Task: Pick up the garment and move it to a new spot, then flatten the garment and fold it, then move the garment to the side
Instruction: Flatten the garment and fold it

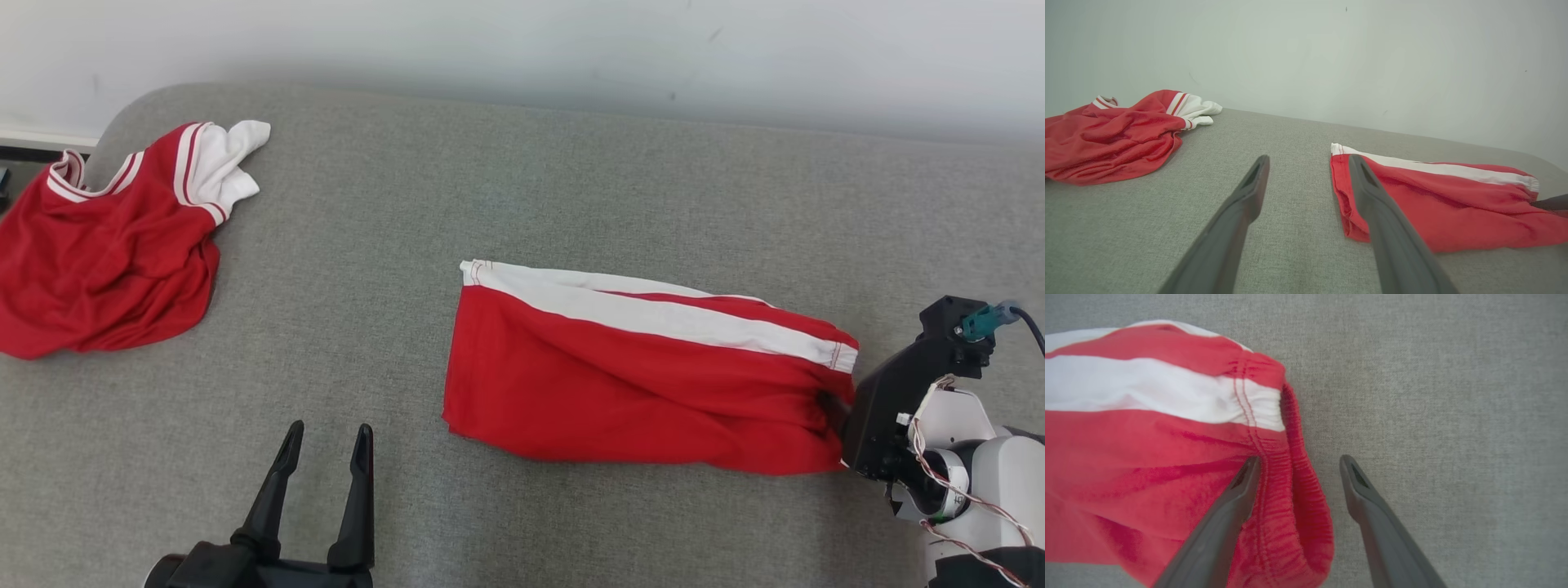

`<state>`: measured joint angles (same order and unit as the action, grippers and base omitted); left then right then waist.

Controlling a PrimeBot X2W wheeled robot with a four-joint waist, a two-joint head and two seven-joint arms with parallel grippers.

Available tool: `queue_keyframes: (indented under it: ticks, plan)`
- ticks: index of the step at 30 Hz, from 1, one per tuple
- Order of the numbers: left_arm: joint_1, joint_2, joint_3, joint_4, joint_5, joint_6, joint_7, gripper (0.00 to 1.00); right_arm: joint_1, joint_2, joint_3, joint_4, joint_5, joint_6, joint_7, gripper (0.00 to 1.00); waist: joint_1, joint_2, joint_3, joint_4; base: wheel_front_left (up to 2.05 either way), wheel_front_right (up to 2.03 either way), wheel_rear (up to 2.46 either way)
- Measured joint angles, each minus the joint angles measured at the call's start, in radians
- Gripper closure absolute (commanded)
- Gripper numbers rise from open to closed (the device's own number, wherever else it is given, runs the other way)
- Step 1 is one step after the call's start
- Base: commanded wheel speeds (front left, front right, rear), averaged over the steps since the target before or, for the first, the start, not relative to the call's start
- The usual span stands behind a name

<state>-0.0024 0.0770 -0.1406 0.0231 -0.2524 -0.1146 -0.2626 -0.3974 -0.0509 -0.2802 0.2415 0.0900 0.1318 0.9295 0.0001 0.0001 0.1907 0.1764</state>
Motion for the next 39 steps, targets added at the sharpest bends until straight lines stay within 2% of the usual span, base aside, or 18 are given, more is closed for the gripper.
queue_keyframes:
  ticks: [11, 12, 13, 14, 15, 16, 22, 30, 39]
  plan:
    - [-0.002, -0.006, -0.007, 0.013, 0.003, -0.008, 0.000, 0.00, -0.060, -0.005, 0.022, 0.114, 0.033, 0.000, -0.006, 0.00, 0.0000, -0.0001, 0.015, 0.034, 0.00, 0.00, 0.00]
    - [-0.002, -0.006, -0.007, 0.014, 0.003, -0.009, 0.000, 0.00, -0.065, -0.006, 0.024, 0.123, 0.033, 0.000, -0.006, 0.07, -0.0001, 0.0000, 0.014, 0.036, 0.00, 0.00, 0.00]
    - [-0.002, -0.006, -0.007, 0.015, 0.003, -0.009, 0.000, 0.00, -0.070, -0.007, 0.024, 0.131, 0.033, 0.000, -0.006, 0.53, -0.0001, -0.0001, 0.014, 0.038, 0.00, 0.00, 0.00]
    - [-0.002, -0.006, -0.007, 0.015, 0.003, -0.009, 0.000, 0.00, -0.070, -0.007, 0.024, 0.131, 0.033, 0.000, -0.006, 0.69, -0.0001, -0.0001, 0.014, 0.038, 0.00, 0.00, 0.00]
    - [-0.002, -0.006, -0.007, 0.015, 0.003, -0.009, 0.000, 0.00, -0.074, -0.007, 0.024, 0.137, 0.033, 0.000, -0.009, 0.80, 0.0000, -0.0001, 0.013, 0.039, 0.00, 0.00, 0.00]
    - [-0.002, -0.006, -0.007, 0.016, 0.003, -0.009, 0.000, 0.00, -0.076, -0.006, 0.025, 0.143, 0.033, 0.000, -0.015, 1.00, 0.0000, 0.0000, 0.012, 0.041, 0.00, 0.00, 0.00]
    - [-0.001, -0.007, -0.005, 0.017, 0.005, -0.009, 0.000, 0.00, -0.099, 0.002, -0.020, 0.175, 0.011, 0.000, -0.058, 1.00, 0.0000, 0.0000, 0.007, 0.041, 0.00, 0.00, 0.00]
    - [-0.002, -0.010, 0.005, 0.007, 0.006, -0.010, 0.000, 0.00, -0.150, 0.003, -0.150, 0.184, -0.080, 0.000, -0.087, 1.00, 0.0000, 0.0000, 0.013, 0.022, 0.00, 0.00, 0.00]
    - [-0.014, -0.015, 0.016, -0.013, 0.018, -0.007, 0.000, 0.00, -0.183, 0.002, -0.300, 0.085, -0.230, 0.000, -0.076, 1.00, 0.0000, 0.0000, 0.007, 0.014, 0.00, 0.00, 0.00]
